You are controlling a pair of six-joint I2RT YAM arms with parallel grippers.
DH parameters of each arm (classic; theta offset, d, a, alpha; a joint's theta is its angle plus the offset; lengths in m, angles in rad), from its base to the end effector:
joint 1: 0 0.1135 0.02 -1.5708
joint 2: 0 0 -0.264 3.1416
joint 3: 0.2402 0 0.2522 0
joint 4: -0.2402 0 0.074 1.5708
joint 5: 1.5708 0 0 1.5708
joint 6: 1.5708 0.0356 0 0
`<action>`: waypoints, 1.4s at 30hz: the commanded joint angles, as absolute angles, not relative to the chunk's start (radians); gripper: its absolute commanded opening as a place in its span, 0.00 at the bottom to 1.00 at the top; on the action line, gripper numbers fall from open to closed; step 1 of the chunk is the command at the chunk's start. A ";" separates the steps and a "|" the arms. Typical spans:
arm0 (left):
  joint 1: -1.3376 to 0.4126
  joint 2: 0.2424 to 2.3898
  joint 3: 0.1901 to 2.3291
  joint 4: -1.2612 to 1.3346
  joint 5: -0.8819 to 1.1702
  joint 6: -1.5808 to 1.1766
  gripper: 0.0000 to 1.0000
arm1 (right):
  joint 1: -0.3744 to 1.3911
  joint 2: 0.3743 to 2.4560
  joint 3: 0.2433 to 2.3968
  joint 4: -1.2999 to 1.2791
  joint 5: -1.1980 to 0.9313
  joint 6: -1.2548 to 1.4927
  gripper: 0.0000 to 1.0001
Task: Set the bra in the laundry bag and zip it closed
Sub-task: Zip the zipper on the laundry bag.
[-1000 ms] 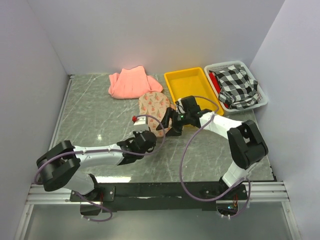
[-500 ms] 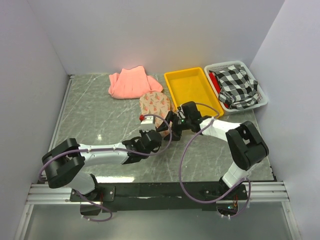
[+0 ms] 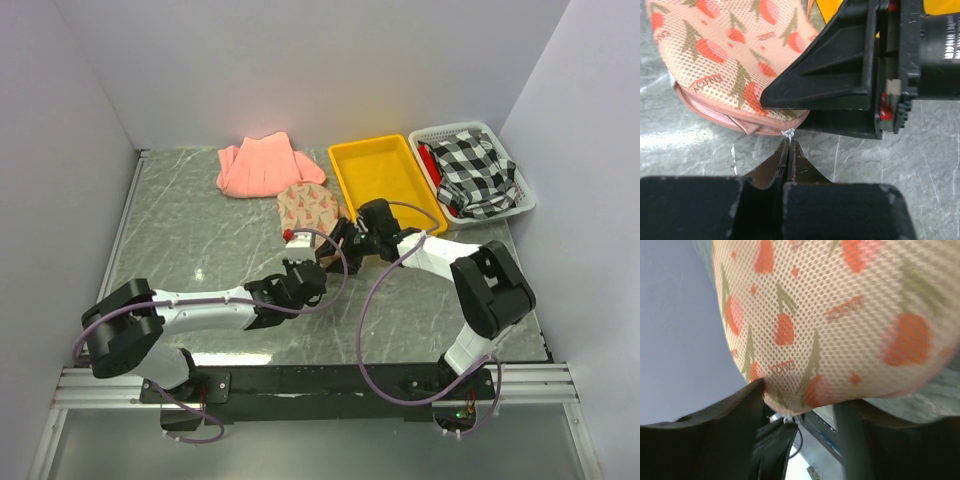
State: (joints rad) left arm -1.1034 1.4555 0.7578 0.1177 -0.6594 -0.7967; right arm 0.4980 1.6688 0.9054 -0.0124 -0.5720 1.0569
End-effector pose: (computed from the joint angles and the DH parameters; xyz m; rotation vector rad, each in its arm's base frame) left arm 0.1552 -0.2592 0.2084 -0.0605 2.0523 -0.4856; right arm 0.2882 0.1786 0.1774 0.4153 2.6298 1.3319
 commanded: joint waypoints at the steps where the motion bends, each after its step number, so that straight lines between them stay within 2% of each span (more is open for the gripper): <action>1: -1.123 1.388 0.785 0.127 -0.649 -0.785 0.01 | 0.500 1.689 0.962 0.008 -0.479 1.045 0.56; 2: -1.126 1.375 0.782 0.124 -0.652 -0.785 0.01 | 0.500 1.689 0.957 0.008 -0.469 1.040 0.50; 6: -1.127 1.353 0.778 0.112 -0.667 -0.781 0.01 | 0.500 1.680 0.948 -0.032 -0.430 1.017 0.41; 7: -1.129 1.351 0.778 0.109 -0.669 -0.778 0.01 | 0.502 1.678 0.948 -0.040 -0.423 1.005 0.36; 8: -1.129 1.348 0.779 0.107 -0.669 -0.775 0.01 | 0.500 1.675 0.948 -0.043 -0.416 1.000 0.24; 11: -1.127 1.342 0.773 0.097 -0.673 -0.776 0.01 | 0.497 1.678 0.951 -0.060 -0.405 0.979 0.03; 12: -1.127 1.339 0.772 0.094 -0.679 -0.776 0.01 | 0.497 1.678 0.956 -0.064 -0.396 0.973 0.00; 31: -1.152 1.227 0.634 0.023 -0.652 -0.883 0.01 | 0.413 1.753 1.114 -0.120 -0.405 0.923 0.00; 42: -1.141 1.166 0.560 -0.136 -0.790 -1.008 0.01 | 0.382 1.761 1.138 -0.161 -0.428 0.877 0.00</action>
